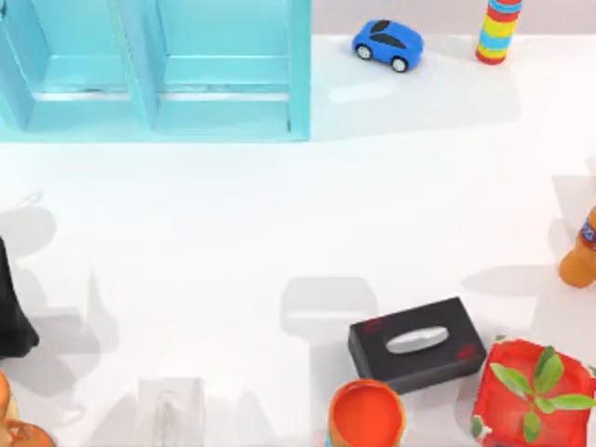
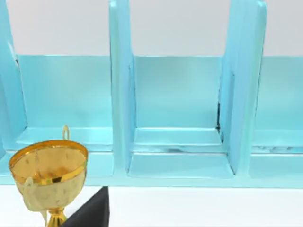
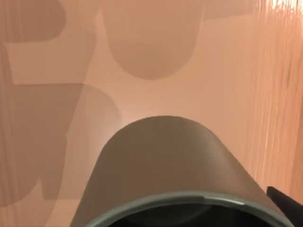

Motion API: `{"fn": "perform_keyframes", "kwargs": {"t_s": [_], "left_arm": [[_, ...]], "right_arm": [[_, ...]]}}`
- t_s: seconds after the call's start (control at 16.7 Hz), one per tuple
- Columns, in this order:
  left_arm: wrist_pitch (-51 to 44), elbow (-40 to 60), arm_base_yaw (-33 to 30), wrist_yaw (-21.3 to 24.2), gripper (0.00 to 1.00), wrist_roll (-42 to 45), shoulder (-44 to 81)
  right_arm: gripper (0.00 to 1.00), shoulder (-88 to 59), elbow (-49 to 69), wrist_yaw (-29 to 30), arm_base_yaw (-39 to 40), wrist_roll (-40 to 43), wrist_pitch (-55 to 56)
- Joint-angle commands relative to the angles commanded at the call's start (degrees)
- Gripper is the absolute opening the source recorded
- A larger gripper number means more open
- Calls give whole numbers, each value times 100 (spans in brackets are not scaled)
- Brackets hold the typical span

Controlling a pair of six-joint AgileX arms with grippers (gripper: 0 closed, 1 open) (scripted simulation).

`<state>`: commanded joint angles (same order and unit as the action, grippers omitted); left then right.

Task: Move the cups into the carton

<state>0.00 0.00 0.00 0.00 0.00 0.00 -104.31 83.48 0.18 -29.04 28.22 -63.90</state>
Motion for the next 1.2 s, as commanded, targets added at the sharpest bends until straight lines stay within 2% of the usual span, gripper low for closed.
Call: {"fn": "perform_keyframes", "kwargs": {"t_s": [0.36,1.14,1.2], "left_arm": [[0,0,0,0,100,0,0],[0,0,0,0,100,0,0],[0,0,0,0,100,0,0]], "right_arm": [[0,-7,-184,8,18,-11,189],[98,-7,-184,8,18,-11,189],[100,-7,-184,8,18,-11,189]]}}
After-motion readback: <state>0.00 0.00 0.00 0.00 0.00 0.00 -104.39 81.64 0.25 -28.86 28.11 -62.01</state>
